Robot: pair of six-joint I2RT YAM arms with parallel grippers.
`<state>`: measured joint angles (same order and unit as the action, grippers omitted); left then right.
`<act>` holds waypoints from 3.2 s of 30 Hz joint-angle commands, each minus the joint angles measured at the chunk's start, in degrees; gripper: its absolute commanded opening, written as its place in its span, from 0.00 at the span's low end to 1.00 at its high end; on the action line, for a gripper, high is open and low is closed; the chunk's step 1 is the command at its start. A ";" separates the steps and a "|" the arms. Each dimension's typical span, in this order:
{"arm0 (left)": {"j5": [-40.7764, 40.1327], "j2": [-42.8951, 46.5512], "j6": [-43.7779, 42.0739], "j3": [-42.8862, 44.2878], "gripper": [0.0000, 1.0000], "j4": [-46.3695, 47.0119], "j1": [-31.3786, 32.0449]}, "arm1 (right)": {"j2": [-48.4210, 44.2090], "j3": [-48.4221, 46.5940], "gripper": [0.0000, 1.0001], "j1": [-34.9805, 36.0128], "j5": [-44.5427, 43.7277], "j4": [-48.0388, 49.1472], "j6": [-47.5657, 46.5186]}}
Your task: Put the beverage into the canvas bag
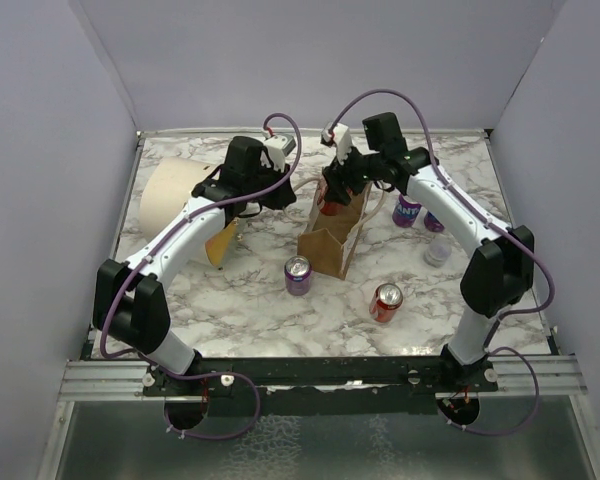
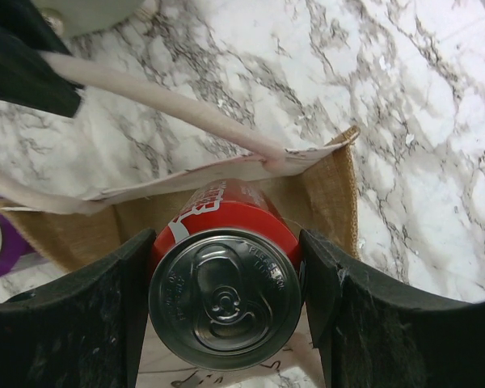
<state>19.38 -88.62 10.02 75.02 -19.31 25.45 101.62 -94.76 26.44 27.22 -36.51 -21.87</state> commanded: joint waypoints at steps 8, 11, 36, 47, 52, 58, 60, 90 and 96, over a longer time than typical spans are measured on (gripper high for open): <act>2.96 0.29 1.64 0.04 0.00 1.14 -0.49 | 6.09 -0.87 0.29 0.37 -6.19 5.42 -2.56; 3.25 0.21 1.59 0.02 0.00 1.14 -0.49 | 7.38 -0.40 0.29 0.69 -7.26 6.73 -1.93; 6.55 1.30 3.13 -2.67 0.00 2.82 -0.49 | 13.51 2.41 0.31 0.93 -14.88 16.34 8.21; 6.90 2.18 3.22 -3.32 0.00 3.42 -0.49 | 15.58 1.71 0.54 0.96 -15.62 15.28 8.51; 5.33 2.34 3.05 -3.39 0.00 3.36 -0.49 | 15.27 0.47 0.66 0.97 -14.91 13.74 8.27; 4.82 1.74 3.07 -3.15 0.00 3.20 -0.48 | 14.39 -0.86 0.86 0.98 -14.13 12.30 7.48; 4.79 1.54 3.07 -2.92 0.00 3.08 -0.49 | 14.39 -1.54 0.90 0.92 -13.98 11.74 7.29; 7.77 0.12 4.74 -1.36 0.00 3.47 -0.49 | -18.67 11.78 0.93 0.94 1.19 -1.19 -6.10; 9.57 -0.93 5.05 -1.25 0.00 4.28 -0.41 | -29.71 22.55 0.93 0.98 8.46 -9.94 -17.39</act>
<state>25.80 -88.44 14.46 72.31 -16.47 25.12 76.99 -78.30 27.05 28.58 -37.98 -29.89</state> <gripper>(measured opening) 0.116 0.927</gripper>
